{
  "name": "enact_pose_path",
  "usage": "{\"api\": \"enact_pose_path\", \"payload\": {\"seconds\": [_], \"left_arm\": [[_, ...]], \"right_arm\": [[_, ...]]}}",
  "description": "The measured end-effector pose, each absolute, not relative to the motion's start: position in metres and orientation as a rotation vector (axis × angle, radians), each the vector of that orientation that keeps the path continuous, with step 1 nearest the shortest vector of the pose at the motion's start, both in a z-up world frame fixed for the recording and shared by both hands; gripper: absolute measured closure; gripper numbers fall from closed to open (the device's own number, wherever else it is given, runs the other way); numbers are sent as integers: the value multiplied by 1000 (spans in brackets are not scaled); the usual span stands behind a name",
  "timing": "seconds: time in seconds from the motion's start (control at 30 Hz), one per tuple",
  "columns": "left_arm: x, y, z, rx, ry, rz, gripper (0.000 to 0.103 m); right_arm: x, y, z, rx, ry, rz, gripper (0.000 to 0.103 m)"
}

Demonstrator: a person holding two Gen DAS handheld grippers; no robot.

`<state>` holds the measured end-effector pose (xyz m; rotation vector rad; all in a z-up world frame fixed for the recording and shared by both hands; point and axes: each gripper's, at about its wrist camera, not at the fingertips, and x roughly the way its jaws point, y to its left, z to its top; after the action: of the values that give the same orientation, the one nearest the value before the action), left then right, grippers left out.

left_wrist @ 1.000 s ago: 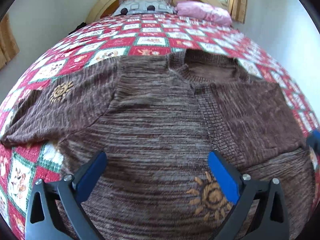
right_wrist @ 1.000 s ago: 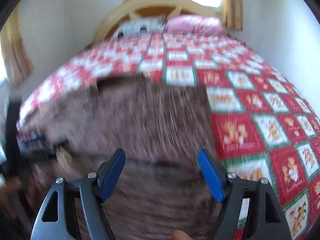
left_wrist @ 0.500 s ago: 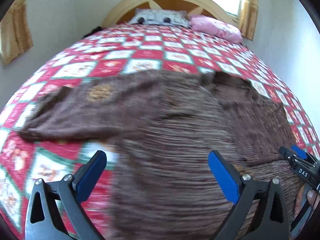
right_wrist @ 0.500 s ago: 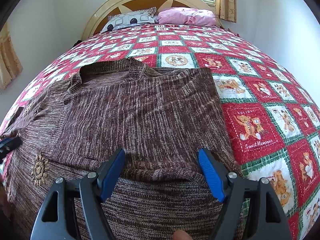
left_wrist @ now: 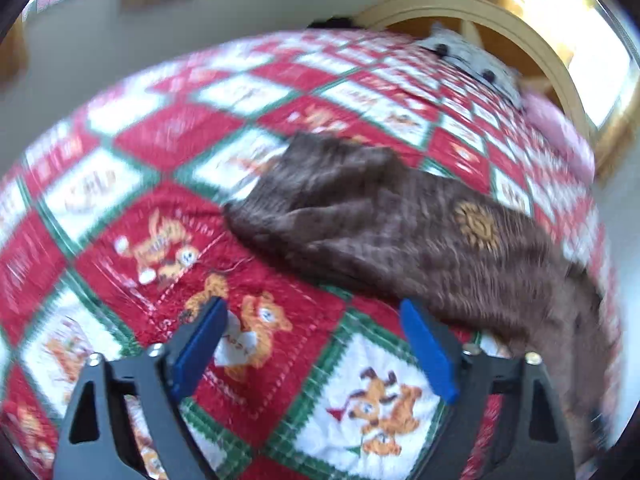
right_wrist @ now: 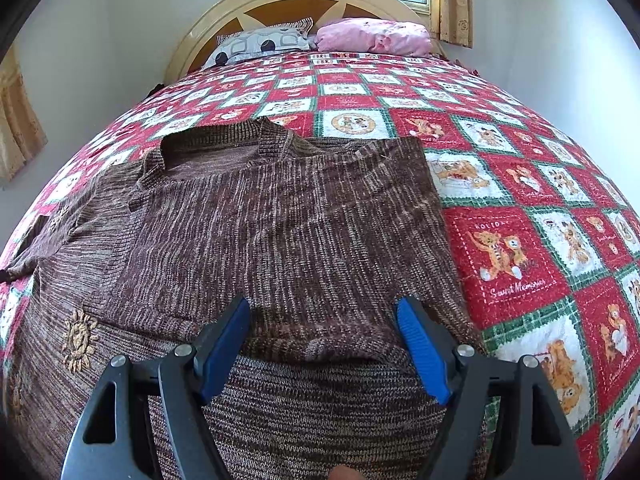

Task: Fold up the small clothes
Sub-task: 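Grasp the other sweater sleeve cuff with the left tool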

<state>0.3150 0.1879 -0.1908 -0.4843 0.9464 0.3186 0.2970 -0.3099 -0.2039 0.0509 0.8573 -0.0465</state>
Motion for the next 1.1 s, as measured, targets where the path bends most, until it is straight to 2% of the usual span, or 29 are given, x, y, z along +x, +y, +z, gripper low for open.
{"api": "enact_pose_path", "payload": {"seconds": [0.2, 0.4, 0.47, 0.5, 0.57, 0.6, 0.63, 0.87, 1.1], "left_arm": [[332, 198, -191, -575, 910, 303, 25], [346, 211, -194, -643, 864, 322, 27], [350, 210, -195, -616, 860, 343, 36], [351, 209, -195, -587, 866, 355, 44], [352, 208, -196, -537, 868, 384, 64], [352, 209, -196, -520, 869, 394, 82], [352, 212, -197, -523, 865, 387, 88], [342, 217, -181, -557, 802, 346, 92], [341, 173, -124, -495, 678, 169, 93]], "right_arm": [[297, -310, -204, 53, 856, -45, 26], [296, -311, -203, 53, 855, -46, 26], [297, -311, -204, 54, 855, -45, 26], [297, -311, -204, 53, 855, -45, 26], [297, -311, -204, 53, 855, -46, 26], [297, -311, -204, 52, 855, -46, 26], [297, -311, -204, 52, 855, -46, 26], [297, -311, -204, 53, 855, -45, 26], [296, -313, -202, 69, 848, -38, 26]]}}
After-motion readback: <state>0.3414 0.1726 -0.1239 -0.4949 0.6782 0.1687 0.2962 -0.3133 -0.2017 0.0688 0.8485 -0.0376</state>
